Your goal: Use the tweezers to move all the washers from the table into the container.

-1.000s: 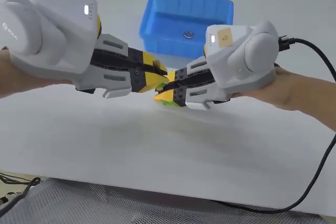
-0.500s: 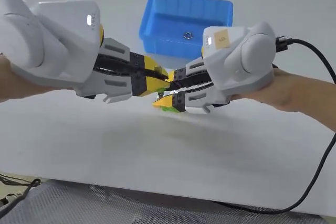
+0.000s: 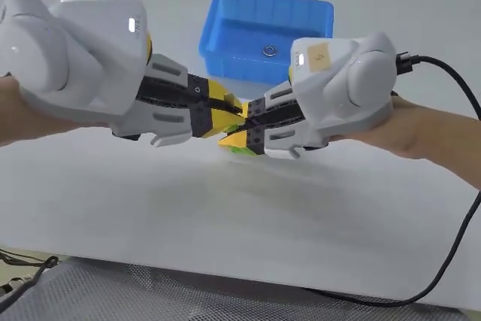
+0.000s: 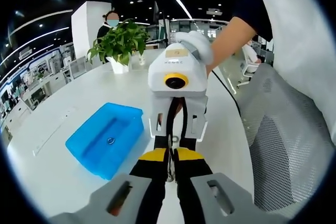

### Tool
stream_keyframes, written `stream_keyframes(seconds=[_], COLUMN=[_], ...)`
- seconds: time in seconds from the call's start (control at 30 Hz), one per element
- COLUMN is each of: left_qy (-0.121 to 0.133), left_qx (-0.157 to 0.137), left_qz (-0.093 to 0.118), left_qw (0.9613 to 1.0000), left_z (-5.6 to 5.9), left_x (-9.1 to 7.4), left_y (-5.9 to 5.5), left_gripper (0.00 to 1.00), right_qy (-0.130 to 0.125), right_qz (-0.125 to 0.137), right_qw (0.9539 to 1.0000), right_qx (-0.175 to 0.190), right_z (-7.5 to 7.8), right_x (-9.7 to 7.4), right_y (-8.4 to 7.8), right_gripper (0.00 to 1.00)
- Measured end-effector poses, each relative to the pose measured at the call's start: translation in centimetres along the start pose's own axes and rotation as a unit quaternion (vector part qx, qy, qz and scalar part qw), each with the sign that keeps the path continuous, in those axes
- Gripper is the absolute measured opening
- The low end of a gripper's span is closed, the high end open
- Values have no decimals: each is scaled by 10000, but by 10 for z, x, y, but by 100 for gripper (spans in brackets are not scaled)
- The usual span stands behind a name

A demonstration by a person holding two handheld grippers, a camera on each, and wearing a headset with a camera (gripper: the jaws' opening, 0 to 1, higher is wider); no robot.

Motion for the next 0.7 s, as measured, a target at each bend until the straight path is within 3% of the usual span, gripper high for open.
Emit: stream_keyframes(seconds=[0.13,0.33,0.7], left_qy=[16,-86,-123], left_qx=[48,-116,-223], left_qz=[17,36,-36], left_qw=[10000,9999,9997], left_z=[-1,-1,0], left_x=[1,-1,-8], left_y=[0,1,-3], left_gripper=[8,9,20], right_qy=[-33,-28,-81], right_qz=[64,97,159], right_qw=[10000,9999,9998], right_qx=[31,20,46], right_z=[0,0,0], right_x=[-1,0,-3], right_y=[0,1,7], right_gripper=[9,9,9])
Point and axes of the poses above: the centre of the closed fingertips' face, and the gripper's own axes: x roughly forward along the fingers, z roughly to its right, y roughly out of its top, the point moved 1 cm from there along -x, roughly backward along the fingers, and after that the axes turned 6 degrees about -z, right-handed, at the moved point
